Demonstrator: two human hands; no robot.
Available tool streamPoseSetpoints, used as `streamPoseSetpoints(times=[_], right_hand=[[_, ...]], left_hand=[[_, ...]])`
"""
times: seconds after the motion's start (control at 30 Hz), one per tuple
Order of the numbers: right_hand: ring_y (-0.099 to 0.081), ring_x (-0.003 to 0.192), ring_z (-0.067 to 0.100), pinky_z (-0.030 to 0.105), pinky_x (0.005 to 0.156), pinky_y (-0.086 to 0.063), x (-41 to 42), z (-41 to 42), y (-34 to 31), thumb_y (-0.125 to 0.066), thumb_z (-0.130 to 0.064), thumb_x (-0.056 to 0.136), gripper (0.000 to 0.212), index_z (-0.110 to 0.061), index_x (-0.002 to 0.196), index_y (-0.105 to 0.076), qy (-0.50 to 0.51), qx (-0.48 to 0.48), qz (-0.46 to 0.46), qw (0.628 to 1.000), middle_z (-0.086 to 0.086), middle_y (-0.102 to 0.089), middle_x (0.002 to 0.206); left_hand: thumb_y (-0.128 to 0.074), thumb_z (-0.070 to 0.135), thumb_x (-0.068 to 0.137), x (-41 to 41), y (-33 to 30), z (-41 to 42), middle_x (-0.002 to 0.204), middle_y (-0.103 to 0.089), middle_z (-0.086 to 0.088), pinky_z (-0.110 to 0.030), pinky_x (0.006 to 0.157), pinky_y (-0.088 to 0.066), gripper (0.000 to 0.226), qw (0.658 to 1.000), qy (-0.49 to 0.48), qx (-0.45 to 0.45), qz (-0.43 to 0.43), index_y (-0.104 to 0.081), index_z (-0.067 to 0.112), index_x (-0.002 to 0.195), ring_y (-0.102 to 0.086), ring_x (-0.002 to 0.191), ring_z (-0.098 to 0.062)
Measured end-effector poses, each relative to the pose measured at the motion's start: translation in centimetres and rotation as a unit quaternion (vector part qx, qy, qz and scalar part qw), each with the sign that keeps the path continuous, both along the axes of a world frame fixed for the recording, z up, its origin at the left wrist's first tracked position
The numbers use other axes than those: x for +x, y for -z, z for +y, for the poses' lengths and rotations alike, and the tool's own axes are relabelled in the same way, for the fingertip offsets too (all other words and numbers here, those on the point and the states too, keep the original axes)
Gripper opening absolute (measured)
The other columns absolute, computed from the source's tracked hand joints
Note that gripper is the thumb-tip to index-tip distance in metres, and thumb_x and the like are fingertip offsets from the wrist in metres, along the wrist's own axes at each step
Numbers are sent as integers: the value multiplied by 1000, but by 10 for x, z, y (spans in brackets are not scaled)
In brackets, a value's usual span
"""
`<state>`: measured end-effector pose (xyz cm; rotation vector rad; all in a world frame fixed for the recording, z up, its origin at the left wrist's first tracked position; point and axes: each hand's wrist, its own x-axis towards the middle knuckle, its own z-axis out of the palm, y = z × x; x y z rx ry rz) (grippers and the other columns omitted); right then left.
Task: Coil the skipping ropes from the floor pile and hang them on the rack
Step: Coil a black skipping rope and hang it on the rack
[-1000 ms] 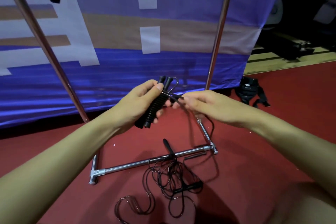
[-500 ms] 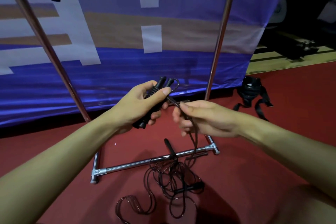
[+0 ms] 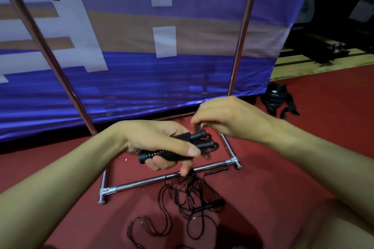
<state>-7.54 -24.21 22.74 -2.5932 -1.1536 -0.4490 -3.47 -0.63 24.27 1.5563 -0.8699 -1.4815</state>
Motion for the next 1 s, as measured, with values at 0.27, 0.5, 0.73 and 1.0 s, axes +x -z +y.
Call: streamPoseSetpoints(times=[0.27,0.5,0.73,1.0], right_hand=[[-50,82,1,13,80,-40,-10,6,-14,-58,-35,101,17,-26,108,-69,70,-88,127,986,-14,-59,87],[-67,99,15,37,68,-49,-20,21,-25,-47,-49,99,26,-39,112,-67,177,-91,-30,980,-15,-68,104],[-61,83,15,32,75,-52,-15,15,-7,-60,-19,103,37,-22,140,-64,84,91,-13,992,-4,-62,103],[-66,81,11,34,73,-52,-18,25,-2,-67,-16,98,20,-21,117,-72,141,310,60,939,-12,-66,102]], left_hand=[[-63,29,103,-9,8,-10,102,-80,-4,-21,41,-42,29,970,-50,108,-213,-54,12,125,-49,50,-13],[-65,33,100,-8,17,-13,82,-67,-1,-23,41,-41,20,965,-197,9,-175,-60,19,114,-47,49,-13],[-41,57,99,-2,7,1,83,-54,-4,-22,44,-41,58,962,-255,-99,9,-54,7,126,-39,53,-10],[-43,66,100,-3,-3,-9,74,-54,-2,-23,43,-36,57,936,-346,-70,-12,-64,17,121,-36,48,-14]])
